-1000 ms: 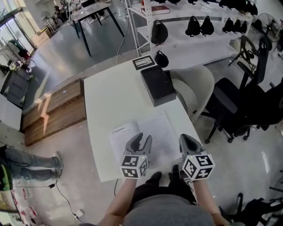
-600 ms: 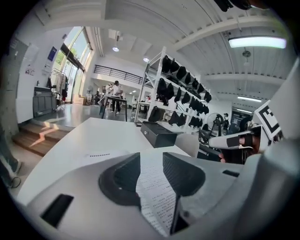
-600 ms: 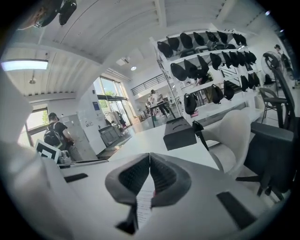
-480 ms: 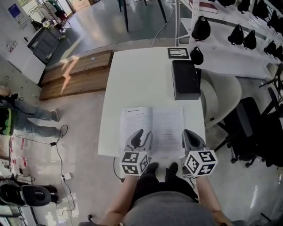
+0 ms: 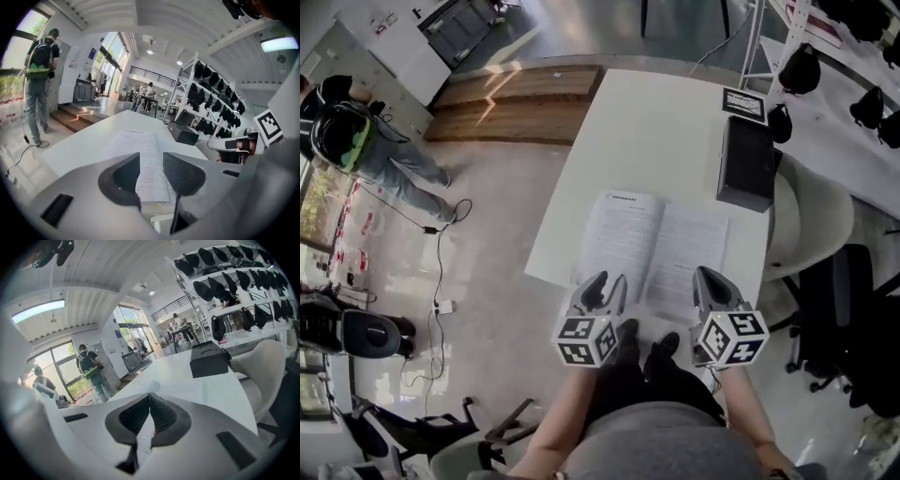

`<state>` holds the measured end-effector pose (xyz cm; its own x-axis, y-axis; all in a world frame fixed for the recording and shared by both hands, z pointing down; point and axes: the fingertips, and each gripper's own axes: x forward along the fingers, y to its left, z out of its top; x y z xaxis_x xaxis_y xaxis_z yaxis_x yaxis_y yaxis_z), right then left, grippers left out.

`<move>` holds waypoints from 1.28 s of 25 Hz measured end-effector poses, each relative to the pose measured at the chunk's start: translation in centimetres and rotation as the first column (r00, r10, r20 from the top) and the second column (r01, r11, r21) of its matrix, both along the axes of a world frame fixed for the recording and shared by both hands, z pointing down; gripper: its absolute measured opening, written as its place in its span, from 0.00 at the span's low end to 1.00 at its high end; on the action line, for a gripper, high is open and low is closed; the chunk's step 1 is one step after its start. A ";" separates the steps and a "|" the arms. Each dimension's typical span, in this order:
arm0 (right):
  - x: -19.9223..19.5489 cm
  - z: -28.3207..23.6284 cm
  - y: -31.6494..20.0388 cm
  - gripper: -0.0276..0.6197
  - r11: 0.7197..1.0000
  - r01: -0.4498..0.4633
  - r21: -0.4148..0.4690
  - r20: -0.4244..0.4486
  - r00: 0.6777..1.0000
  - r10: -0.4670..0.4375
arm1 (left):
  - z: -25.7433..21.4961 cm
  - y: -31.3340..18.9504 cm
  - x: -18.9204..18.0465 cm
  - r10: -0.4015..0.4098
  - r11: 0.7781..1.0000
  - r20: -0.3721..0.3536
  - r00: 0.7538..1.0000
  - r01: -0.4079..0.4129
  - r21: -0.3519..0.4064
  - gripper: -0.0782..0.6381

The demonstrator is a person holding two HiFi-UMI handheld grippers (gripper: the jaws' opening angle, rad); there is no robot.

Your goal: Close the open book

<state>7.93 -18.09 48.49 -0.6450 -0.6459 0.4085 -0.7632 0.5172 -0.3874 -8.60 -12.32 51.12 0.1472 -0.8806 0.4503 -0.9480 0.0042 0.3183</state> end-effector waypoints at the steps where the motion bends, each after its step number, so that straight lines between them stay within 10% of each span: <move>1: -0.5 0.1 0.2 0.05 1.000 0.020 -0.003 -0.001 1.000 -0.020 | 0.2 0.6 -0.4 -0.028 1.000 -0.021 0.999 0.028 -0.004 0.31; 22: -5.1 2.6 3.2 0.05 0.982 0.177 -0.063 -0.054 0.982 -0.181 | 5.6 6.4 -0.9 -0.177 0.978 -0.262 0.949 0.140 -0.156 0.31; 32: -4.4 2.7 3.4 0.05 0.983 0.170 -0.067 -0.070 0.982 -0.175 | 6.2 5.5 0.0 -0.227 0.970 -0.500 0.835 0.149 -0.192 0.31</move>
